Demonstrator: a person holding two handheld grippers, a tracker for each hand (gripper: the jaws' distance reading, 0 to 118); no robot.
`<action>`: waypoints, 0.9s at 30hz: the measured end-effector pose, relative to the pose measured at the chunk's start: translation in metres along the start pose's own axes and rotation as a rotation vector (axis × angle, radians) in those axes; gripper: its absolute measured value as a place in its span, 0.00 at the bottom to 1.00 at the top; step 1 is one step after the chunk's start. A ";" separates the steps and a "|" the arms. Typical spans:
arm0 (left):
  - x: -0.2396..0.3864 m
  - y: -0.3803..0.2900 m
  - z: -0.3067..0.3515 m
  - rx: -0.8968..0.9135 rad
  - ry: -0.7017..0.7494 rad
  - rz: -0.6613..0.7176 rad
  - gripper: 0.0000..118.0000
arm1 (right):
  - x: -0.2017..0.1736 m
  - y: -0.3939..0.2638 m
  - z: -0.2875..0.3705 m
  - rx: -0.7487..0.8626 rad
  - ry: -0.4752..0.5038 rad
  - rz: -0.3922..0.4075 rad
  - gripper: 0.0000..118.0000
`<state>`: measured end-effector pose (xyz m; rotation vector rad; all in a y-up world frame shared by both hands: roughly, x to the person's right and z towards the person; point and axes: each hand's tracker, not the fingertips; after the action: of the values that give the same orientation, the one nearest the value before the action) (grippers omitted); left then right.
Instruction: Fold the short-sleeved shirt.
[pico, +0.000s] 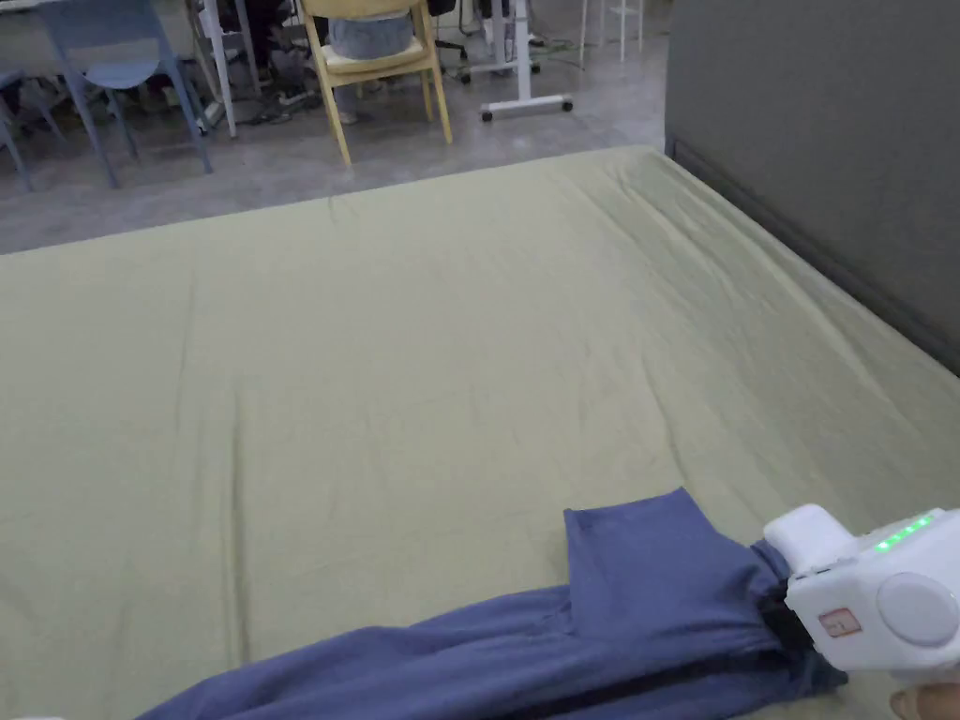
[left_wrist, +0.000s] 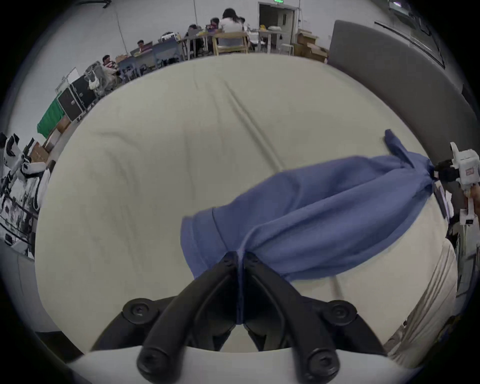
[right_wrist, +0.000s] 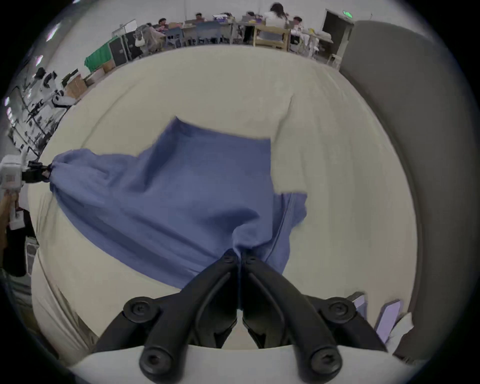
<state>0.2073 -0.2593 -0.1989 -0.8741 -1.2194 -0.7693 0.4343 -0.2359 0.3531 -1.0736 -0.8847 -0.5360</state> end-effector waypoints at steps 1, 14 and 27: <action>-0.006 -0.006 -0.015 -0.025 -0.001 0.026 0.00 | 0.001 -0.005 -0.009 -0.024 0.005 -0.027 0.03; -0.026 -0.008 -0.006 0.026 -0.043 0.276 0.86 | -0.006 -0.020 -0.020 0.003 -0.040 -0.014 0.43; -0.043 -0.040 0.041 0.166 -0.185 0.413 0.00 | -0.042 -0.042 0.093 0.316 0.203 -0.235 0.02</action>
<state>0.1462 -0.2406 -0.2302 -1.0316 -1.1903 -0.2558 0.3462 -0.1692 0.3589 -0.6206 -0.8857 -0.6632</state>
